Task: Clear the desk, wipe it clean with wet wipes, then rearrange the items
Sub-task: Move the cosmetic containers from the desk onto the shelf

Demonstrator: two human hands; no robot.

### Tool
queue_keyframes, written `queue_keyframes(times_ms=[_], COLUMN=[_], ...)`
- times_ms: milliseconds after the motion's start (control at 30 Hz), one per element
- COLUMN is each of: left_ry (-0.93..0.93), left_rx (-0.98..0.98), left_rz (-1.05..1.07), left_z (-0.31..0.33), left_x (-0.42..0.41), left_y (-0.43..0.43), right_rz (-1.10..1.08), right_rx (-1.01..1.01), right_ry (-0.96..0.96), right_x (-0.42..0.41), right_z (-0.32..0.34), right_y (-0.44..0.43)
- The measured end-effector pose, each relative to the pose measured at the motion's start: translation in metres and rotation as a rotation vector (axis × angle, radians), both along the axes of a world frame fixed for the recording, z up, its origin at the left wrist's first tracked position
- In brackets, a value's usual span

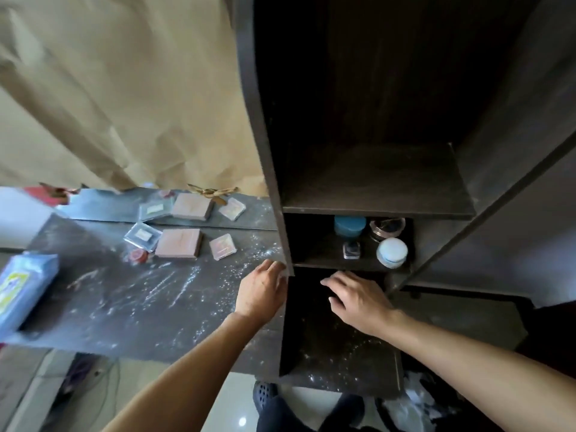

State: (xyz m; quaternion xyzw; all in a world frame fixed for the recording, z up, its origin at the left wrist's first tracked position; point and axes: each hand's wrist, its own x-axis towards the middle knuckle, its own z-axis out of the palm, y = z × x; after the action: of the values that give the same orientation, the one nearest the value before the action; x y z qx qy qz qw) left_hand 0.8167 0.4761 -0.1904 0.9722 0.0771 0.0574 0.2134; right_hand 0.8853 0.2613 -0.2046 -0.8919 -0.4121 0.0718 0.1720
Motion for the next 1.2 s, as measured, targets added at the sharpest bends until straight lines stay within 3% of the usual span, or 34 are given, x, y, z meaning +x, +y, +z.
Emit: queue_keyframes(times_ms=[300, 567, 767, 967, 1200], left_ry=[0.096, 0.21, 0.313, 0.407, 0.253], left_rx=[0.037, -0.015, -0.019, 0.039, -0.021], left_rz=[0.258, 0.324, 0.278, 0.119, 0.141], left_z=[0.001, -0.022, -0.041, -0.076, -0.092], left_x=[-0.072, -0.09, -0.063, -0.028, -0.037], left_y=[0.135, 0.279, 0.373, 0.408, 0.427], right_rz=[0.232, 0.128, -0.026, -0.124, -0.102], right_rx=[0.041, -0.061, -0.119, -0.185, -0.199], right_ry=[-0.004, 0.03, 0.098, 0.12, 0.099], right_x=[-0.024, -0.029, -0.034, -0.035, -0.008], right_z=[0.007, 0.0, -0.011, -0.018, -0.023], right_y=[0.135, 0.278, 0.361, 0.389, 0.443])
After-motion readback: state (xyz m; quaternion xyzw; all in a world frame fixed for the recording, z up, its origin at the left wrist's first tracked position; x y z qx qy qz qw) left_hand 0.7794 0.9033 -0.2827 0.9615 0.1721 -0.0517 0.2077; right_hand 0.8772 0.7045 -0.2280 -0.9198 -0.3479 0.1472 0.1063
